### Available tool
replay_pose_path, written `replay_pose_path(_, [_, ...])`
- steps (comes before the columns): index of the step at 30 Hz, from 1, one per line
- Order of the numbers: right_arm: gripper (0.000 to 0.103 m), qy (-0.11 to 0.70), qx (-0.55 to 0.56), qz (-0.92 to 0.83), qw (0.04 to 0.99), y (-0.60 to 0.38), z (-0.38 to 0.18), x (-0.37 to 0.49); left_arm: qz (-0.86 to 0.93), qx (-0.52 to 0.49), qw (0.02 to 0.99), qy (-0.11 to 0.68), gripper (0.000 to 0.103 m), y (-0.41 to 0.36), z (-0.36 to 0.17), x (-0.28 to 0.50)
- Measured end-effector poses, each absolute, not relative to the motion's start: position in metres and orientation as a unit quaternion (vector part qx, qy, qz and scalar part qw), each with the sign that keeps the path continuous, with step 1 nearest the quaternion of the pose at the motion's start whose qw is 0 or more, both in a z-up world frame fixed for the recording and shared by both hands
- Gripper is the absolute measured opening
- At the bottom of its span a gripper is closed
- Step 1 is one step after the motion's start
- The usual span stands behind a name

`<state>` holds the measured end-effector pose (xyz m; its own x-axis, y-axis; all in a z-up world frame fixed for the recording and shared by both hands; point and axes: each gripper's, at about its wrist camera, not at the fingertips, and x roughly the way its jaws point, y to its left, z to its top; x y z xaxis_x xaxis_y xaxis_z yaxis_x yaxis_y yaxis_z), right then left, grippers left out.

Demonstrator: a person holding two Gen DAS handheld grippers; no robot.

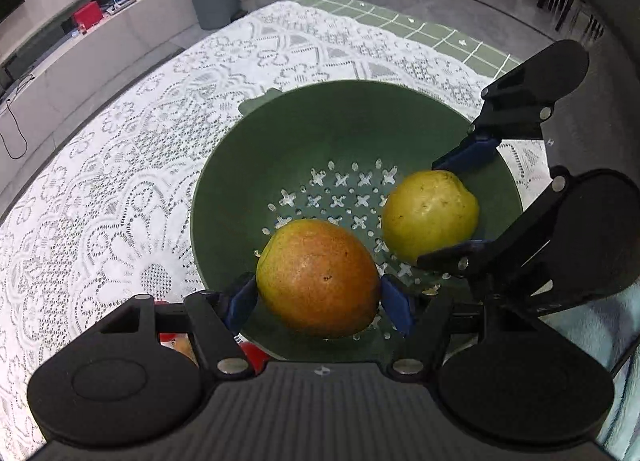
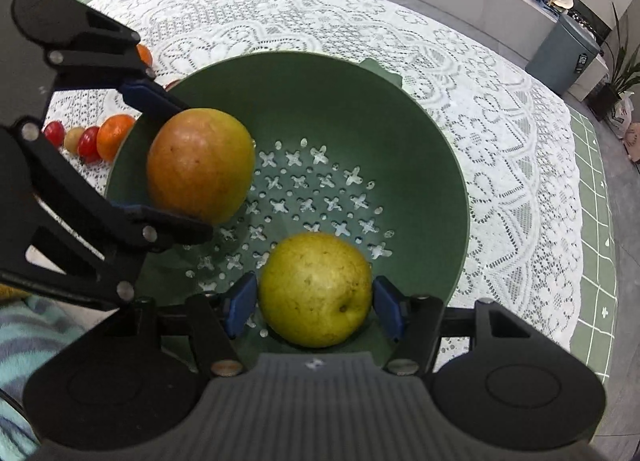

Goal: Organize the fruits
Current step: 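Carry both fruits over the green colander and release them inside, then move the right gripper back to the fruit pile toward an orange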

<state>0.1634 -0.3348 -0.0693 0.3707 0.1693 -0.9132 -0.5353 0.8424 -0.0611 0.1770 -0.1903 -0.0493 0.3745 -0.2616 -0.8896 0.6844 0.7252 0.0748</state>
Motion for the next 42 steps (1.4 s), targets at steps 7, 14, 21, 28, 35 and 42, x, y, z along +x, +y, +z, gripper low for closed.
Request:
replay_pose_path(7, [0.061, 0.521, -0.190, 0.217, 0.803, -0.332, -0.070, 0.162, -0.289, 0.249, 0.787, 0.484, 0.077, -0.196, -0.054, 0.178])
replay_pose_path(14, [0.062, 0.518, -0.218, 0.203, 0.802, -0.330, -0.070, 0.156, -0.287, 0.268, 0.780, 0.488, 0.077, -0.205, -0.063, 0.175])
replay_pose_path(21, [0.072, 0.501, -0.229, 0.199, 0.811, -0.330, -0.061, 0.145, -0.276, 0.263, 0.782, 0.493, 0.076, -0.209, -0.065, 0.173])
replay_pose_path(28, [0.078, 0.479, -0.216, 0.184, 0.830, -0.336, -0.040, 0.134, -0.270, 0.249, 0.807, 0.461, 0.077, -0.204, -0.038, 0.163])
replay_pose_path(35, [0.083, 0.448, -0.146, 0.153, 0.869, -0.341, -0.016, 0.116, -0.232, 0.206, 0.848, 0.430, 0.077, -0.176, -0.008, 0.143])
replay_pose_path(42, [0.083, 0.425, -0.035, 0.150, 0.892, -0.331, -0.003, 0.096, -0.189, 0.139, 0.879, 0.416, 0.077, -0.124, 0.016, 0.120])
